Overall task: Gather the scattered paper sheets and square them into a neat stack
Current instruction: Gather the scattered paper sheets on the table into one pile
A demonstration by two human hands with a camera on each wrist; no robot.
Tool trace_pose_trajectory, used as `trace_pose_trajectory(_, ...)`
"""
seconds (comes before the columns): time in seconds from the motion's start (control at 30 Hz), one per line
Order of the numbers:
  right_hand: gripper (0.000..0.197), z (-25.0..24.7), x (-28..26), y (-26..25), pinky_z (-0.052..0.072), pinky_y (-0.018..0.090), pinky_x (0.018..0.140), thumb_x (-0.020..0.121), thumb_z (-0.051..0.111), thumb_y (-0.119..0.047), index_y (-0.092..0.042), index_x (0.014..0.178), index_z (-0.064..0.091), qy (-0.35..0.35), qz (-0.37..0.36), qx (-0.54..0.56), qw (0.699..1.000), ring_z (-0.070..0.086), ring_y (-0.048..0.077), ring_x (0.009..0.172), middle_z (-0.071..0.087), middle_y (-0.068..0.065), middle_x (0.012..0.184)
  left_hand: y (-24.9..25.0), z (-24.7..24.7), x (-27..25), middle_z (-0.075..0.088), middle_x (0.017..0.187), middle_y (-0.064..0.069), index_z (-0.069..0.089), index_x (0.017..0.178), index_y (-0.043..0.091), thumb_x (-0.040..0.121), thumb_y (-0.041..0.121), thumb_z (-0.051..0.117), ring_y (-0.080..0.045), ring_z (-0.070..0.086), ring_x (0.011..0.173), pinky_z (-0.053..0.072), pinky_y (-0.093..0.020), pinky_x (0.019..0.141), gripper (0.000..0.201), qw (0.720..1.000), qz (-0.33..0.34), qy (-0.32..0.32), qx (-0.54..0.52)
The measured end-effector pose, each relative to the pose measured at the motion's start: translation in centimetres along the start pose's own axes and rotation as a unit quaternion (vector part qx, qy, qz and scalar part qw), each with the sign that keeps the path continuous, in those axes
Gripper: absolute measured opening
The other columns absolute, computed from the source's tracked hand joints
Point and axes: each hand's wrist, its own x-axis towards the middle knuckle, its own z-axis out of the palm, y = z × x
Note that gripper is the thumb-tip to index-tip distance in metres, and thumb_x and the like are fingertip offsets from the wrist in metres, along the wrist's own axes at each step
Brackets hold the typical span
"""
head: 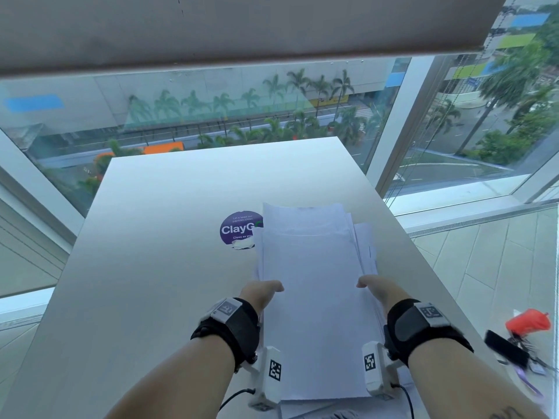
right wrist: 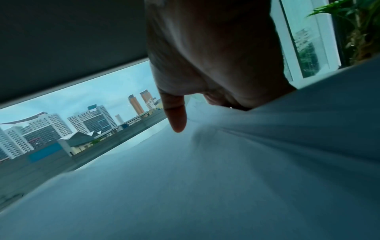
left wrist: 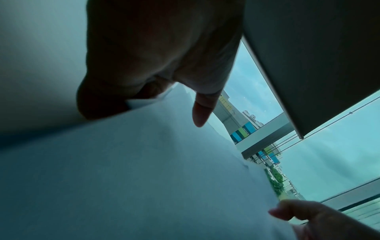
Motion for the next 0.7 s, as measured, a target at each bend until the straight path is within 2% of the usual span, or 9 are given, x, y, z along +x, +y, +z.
trace_pose_trajectory(0.13, 0.037, -0.5, 0.2, 0.8, 0.03, 0.04, 0.104, 0.084, 0.059, -0.011, -0.001, 0.119, 0.05, -0.008, -0.009, 0.025, 1.0, 0.036, 0.033, 0.131, 0.038, 0.019, 0.143, 0.6, -0.1, -0.5, 0.046, 0.138, -0.017, 0.045, 0.129, -0.004, 0.086, 0.011, 0.057, -0.032, 0.045, 0.126, 0.037, -0.038, 0.101, 0.048, 1.0, 0.011, -0.022, 0.007)
trace_pose_trajectory(0.2, 0.056, -0.4, 0.7, 1.5, 0.028, 0.042, 0.105, 0.081, 0.063, -0.013, -0.001, 0.131, 0.04, -0.029, -0.01, 0.024, 0.999, 0.032, 0.033, 0.133, 0.033, 0.017, 0.146, 1.1, 0.0, -0.7, 0.05, 0.134, -0.021, 0.046, 0.127, -0.006, 0.084, 0.005, 0.058, -0.035, 0.051, 0.121, 0.043, -0.041, 0.101, 0.046, 0.999, 0.035, -0.021, 0.002)
trace_pose_trajectory(0.3, 0.079, 0.1, 0.7, 2.2, 0.031, 0.041, 0.099, 0.072, 0.07, -0.015, -0.002, 0.138, 0.03, -0.043, -0.028, 0.027, 0.998, 0.033, 0.033, 0.132, 0.034, 0.017, 0.144, 0.8, -0.1, -0.3, 0.058, 0.119, -0.021, 0.044, 0.128, -0.005, 0.08, -0.005, 0.059, -0.03, 0.058, 0.099, 0.052, -0.04, 0.089, 0.05, 0.997, 0.075, -0.007, -0.012)
trace_pose_trajectory(0.37, 0.084, 0.3, 1.1, 2.5, 0.037, 0.043, 0.103, 0.057, 0.071, -0.013, 0.002, 0.133, 0.038, -0.033, -0.055, 0.013, 0.998, 0.046, 0.033, 0.12, 0.045, 0.02, 0.134, 0.1, -0.3, -0.7, 0.058, 0.105, -0.019, 0.048, 0.124, -0.003, 0.08, -0.01, 0.053, -0.029, 0.056, 0.09, 0.053, -0.042, 0.082, 0.045, 0.994, 0.098, -0.029, -0.042)
trace_pose_trajectory(0.4, 0.077, 0.3, 1.2, 2.5, 0.04, 0.046, 0.102, 0.056, 0.07, -0.009, 0.004, 0.128, 0.044, -0.023, -0.075, 0.011, 0.997, 0.05, 0.033, 0.113, 0.051, 0.021, 0.128, -0.3, -0.6, -1.2, 0.06, 0.102, -0.019, 0.051, 0.121, -0.003, 0.078, -0.01, 0.053, -0.03, 0.058, 0.089, 0.052, -0.043, 0.082, 0.044, 0.991, 0.108, -0.043, -0.06)
trace_pose_trajectory(0.5, 0.053, -0.1, 0.0, 1.0, 0.048, 0.049, 0.094, 0.064, 0.061, 0.005, 0.001, 0.117, 0.056, -0.012, -0.175, -0.003, 0.984, 0.059, 0.036, 0.103, 0.063, 0.022, 0.112, -1.4, -1.8, -2.3, 0.063, 0.102, -0.021, 0.056, 0.116, -0.001, 0.06, 0.004, 0.056, -0.032, 0.061, 0.089, 0.051, -0.044, 0.083, 0.055, 0.98, 0.12, -0.087, -0.131)
trace_pose_trajectory(0.57, 0.049, -0.7, -0.7, -1.0, 0.05, 0.046, 0.092, 0.067, 0.061, 0.006, -0.002, 0.115, 0.058, -0.009, -0.247, -0.043, 0.968, 0.061, 0.035, 0.102, 0.065, 0.019, 0.11, -2.1, -3.2, -2.7, 0.064, 0.098, -0.016, 0.057, 0.114, 0.004, 0.059, 0.01, 0.059, -0.03, 0.061, 0.085, 0.049, -0.039, 0.079, 0.055, 0.971, 0.106, -0.114, -0.182)
trace_pose_trajectory(0.63, 0.046, -1.2, -1.3, -3.5, 0.049, 0.042, 0.091, 0.071, 0.063, 0.006, -0.003, 0.116, 0.057, -0.006, -0.302, -0.096, 0.948, 0.06, 0.032, 0.103, 0.064, 0.017, 0.11, -2.8, -5.1, -3.3, 0.066, 0.085, -0.01, 0.06, 0.104, 0.008, 0.059, 0.016, 0.066, -0.022, 0.063, 0.071, 0.049, -0.034, 0.072, 0.046, 0.958, 0.099, -0.14, -0.23)
trace_pose_trajectory(0.7, 0.05, -1.3, -2.1, -6.0, 0.049, 0.037, 0.089, 0.066, 0.064, -0.001, -0.005, 0.116, 0.056, -0.025, -0.336, -0.146, 0.93, 0.06, 0.029, 0.102, 0.063, 0.015, 0.108, -3.7, -7.2, -3.9, 0.07, 0.082, -0.01, 0.067, 0.095, 0.011, 0.052, 0.028, 0.075, -0.023, 0.066, 0.068, 0.05, -0.035, 0.073, 0.047, 0.933, 0.119, -0.176, -0.292)
